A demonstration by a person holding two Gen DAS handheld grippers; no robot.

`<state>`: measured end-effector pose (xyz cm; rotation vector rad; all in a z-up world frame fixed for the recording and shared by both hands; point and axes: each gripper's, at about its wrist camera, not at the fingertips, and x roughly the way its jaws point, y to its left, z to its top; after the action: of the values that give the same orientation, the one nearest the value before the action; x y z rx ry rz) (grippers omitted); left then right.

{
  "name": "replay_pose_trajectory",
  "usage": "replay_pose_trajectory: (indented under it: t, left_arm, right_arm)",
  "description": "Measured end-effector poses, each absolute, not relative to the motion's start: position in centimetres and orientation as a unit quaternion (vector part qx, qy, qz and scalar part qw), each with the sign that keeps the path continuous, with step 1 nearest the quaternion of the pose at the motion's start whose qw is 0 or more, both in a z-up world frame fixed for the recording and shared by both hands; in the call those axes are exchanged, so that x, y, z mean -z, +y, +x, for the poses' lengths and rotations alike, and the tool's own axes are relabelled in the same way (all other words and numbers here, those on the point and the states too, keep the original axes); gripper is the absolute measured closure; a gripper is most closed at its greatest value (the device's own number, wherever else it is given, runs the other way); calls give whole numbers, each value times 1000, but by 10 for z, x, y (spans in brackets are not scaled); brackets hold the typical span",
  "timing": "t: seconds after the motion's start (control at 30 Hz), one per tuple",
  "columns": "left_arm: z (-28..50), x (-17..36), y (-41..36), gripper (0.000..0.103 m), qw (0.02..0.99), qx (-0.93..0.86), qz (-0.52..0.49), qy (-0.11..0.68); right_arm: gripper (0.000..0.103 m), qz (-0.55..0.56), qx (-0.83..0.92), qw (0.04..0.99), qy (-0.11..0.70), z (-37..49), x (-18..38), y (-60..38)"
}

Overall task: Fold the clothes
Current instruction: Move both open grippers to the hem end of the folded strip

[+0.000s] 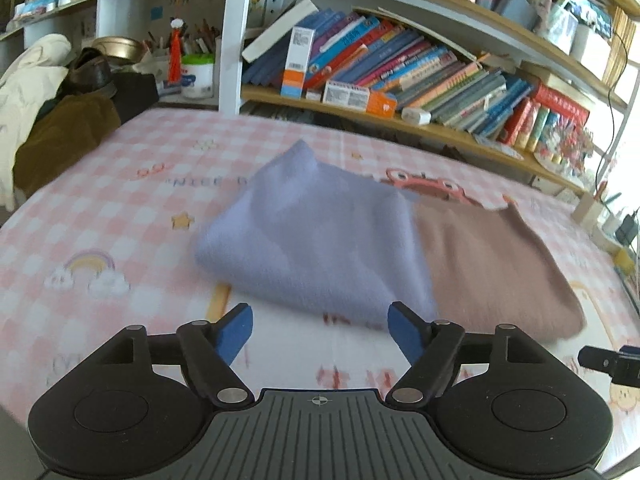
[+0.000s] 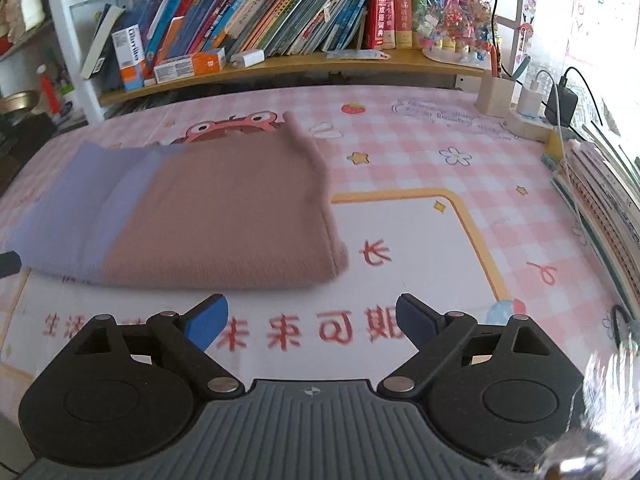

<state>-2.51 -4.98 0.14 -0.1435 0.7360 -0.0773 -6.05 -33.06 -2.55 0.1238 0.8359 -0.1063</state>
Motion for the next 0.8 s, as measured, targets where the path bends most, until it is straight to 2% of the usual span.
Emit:
replay_pose_trajectory:
  t: [0.4, 0.5, 0.8]
  left_arm:
    - [-66, 6, -68, 22, 923, 13, -72, 377]
    - [-67, 6, -67, 17, 922, 14, -76, 380]
    - [-46, 10, -60, 15, 914, 37, -76, 396]
  right_arm:
    - [10, 44, 18, 905, 424, -92, 32, -339]
    - [6, 39, 14, 903, 427, -92, 32, -338]
    - [4, 40, 28, 900, 433, -78, 31, -327]
